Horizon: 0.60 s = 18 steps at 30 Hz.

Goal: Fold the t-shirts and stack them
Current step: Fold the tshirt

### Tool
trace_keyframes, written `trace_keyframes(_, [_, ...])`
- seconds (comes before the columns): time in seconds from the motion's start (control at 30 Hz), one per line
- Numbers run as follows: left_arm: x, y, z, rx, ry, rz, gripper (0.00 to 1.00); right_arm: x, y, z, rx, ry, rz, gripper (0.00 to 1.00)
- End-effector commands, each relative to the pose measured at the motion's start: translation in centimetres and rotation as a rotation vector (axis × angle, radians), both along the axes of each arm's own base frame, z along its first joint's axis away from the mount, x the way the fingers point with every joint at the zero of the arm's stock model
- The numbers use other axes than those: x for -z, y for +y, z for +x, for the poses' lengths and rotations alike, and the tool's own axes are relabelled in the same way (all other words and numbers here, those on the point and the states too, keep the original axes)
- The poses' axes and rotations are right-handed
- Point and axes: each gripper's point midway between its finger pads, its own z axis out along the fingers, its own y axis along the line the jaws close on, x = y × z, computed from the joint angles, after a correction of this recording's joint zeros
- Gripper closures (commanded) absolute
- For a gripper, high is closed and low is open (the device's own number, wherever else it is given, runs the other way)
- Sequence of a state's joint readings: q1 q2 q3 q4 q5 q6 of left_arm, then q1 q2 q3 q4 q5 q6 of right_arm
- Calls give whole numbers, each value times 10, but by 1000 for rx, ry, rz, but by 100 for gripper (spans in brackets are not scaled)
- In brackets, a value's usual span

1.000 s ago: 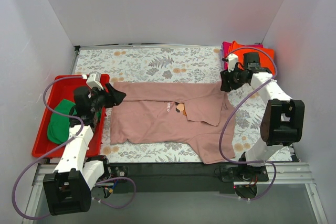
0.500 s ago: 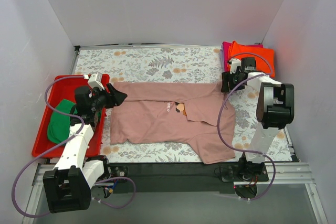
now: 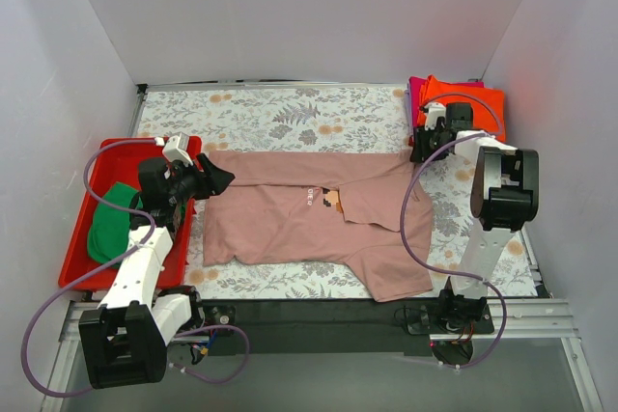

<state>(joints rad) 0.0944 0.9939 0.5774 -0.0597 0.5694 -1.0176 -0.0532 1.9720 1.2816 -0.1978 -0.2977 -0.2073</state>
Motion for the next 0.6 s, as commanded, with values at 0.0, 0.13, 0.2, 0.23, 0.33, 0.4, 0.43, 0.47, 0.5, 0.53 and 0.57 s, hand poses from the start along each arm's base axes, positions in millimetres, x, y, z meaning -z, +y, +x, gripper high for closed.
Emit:
trace_keyframes(0.0, [-11,-2,2,20,-39,11,48,2,1,6,-10,-21,18,64])
trace_keyframes(0.13, [-11,-3,2,25,-36,9,48,-8,-14,0,22,-59,-15,99])
trace_keyframes(0.2, [-12,-4,2,27,-39,8,48,-15,-23,-5,49,-78,-31,99])
trace_keyframes(0.23, [-12,-4,2,28,-37,7,48,-26,-30,-4,65,-109,-40,99])
trace_keyframes(0.33, [-11,-5,1,33,-35,7,48,-43,-35,-5,70,-152,-52,99])
trace_keyframes(0.4, [-11,-5,2,35,-37,7,48,-53,-38,-5,66,-180,-63,99])
trace_keyframes(0.43, [-11,-6,1,36,-37,6,48,-56,-38,-5,63,-187,-65,99])
trace_keyframes(0.47, [-11,-6,2,36,-35,6,48,-60,-38,-6,55,-198,-71,99])
trace_keyframes(0.5, [-11,-6,1,36,-35,6,48,-62,-38,-6,51,-202,-72,99])
trace_keyframes(0.53, [-11,-6,2,36,-37,6,48,-67,-38,-5,49,-217,-77,99])
trace_keyframes(0.57, [-11,-6,1,37,-33,5,48,-68,-39,-6,45,-221,-82,99])
